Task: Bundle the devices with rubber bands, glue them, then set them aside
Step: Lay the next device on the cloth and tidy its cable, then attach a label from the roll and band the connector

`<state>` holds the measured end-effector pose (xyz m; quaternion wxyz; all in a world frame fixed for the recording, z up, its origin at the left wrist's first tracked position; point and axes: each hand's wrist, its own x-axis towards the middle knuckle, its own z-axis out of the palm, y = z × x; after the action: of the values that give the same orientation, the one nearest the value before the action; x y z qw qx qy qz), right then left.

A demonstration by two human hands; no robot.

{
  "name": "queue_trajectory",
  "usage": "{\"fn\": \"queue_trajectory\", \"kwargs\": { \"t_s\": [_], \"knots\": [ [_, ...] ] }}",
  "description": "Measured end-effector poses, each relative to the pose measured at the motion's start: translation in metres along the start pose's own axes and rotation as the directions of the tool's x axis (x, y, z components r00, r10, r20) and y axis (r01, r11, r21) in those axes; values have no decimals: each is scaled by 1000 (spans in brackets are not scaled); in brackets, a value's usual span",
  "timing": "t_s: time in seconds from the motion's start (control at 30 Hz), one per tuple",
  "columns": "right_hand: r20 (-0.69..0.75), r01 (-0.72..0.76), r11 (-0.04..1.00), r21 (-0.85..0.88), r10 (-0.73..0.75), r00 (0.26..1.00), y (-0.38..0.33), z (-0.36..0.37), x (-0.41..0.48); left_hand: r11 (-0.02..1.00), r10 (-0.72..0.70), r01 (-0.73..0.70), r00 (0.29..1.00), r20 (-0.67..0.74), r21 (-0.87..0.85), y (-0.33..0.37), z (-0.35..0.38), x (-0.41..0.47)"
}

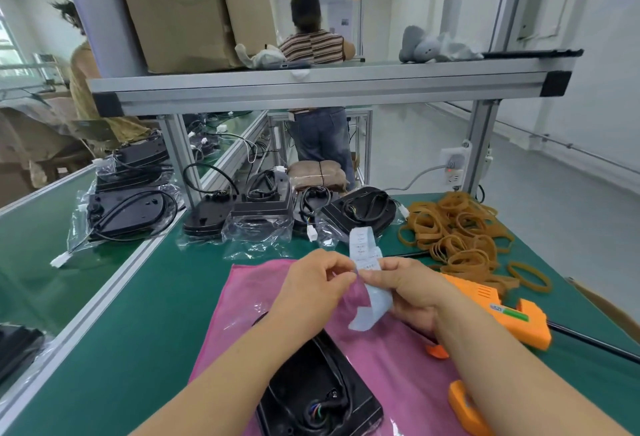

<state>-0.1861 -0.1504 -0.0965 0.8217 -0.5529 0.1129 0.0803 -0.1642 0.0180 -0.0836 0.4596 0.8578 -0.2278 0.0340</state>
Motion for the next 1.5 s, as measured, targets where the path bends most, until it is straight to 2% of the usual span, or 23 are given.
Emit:
{"fn": "queue_trajectory", "kwargs": {
  "t_s": [0.17, 0.37, 0.5, 0.6, 0.73, 0.83, 1.0, 1.07, 1.1, 1.17, 1.2, 1.27, 1.3, 1.33, 1.4, 1.43, 1.47, 1.5],
  "knots": [
    [66, 34, 995, 96, -41, 997, 4, 5, -1, 997, -3, -6, 992, -127, -71, 3, 6, 1],
    [134, -41, 991, 131, 23, 991, 4, 13, -7, 996, 92, -89, 985, -148, 29, 0, 8, 2],
    [28, -107, 987, 123, 104, 994, 0, 18, -9, 983, 146, -122, 972, -182, 135, -3, 8, 3],
    [-69, -102, 984, 145, 113, 991, 1, 25, -8, 896, 366, -294, 913, -179, 334, -4, 8, 0],
    [-128, -123, 979, 163, 145, 981, 1, 30, -9, 690, 642, -464, 747, -173, 556, -3, 6, 1],
    [-148, -126, 977, 171, 152, 977, 2, 34, -8, 616, 693, -485, 709, -134, 621, -5, 5, 2],
    [-176, -115, 978, 174, 146, 973, 4, 37, -8, 604, 705, -523, 702, -98, 602, -9, 6, -1],
    [-181, -114, 980, 164, 144, 973, 4, 39, -7, 672, 661, -514, 741, -119, 533, -6, 5, -7],
    [-187, -108, 982, 157, 136, 973, 5, 38, -6, 755, 597, -486, 788, -152, 440, -3, 4, -11],
    [-225, -83, 991, 110, 106, 969, 5, 35, -5, 929, 370, -352, 904, -217, 118, 3, -3, -20],
    [-253, -66, 996, 60, 79, 964, 5, 33, -6, 968, 223, -243, 942, -252, -54, 5, -11, -24],
    [-334, -31, 994, -100, -5, 942, 8, 24, -6, 957, -48, -35, 959, -280, -287, 3, -34, -33],
    [-370, -13, 966, -257, -86, 925, 11, 20, -7, 933, -145, 46, 955, -258, -356, -1, -47, -37],
    [-380, 2, 884, -468, -203, 902, 13, 16, -8, 907, -223, 124, 952, -209, -401, -6, -58, -43],
    [-285, 58, 583, -811, -479, 830, 19, 18, -10, 861, -349, 282, 933, -90, -424, -19, -74, -56],
    [-201, 106, 446, -889, -587, 784, 22, 23, -13, 843, -398, 349, 916, -39, -410, -25, -77, -61],
    [-115, 170, 356, -919, -655, 747, 24, 29, -14, 833, -430, 396, 903, -2, -386, -28, -78, -66],
    [-44, 229, 317, -920, -666, 745, 25, 37, -14, 828, -448, 427, 894, 29, -364, -30, -78, -69]
  ]
}}
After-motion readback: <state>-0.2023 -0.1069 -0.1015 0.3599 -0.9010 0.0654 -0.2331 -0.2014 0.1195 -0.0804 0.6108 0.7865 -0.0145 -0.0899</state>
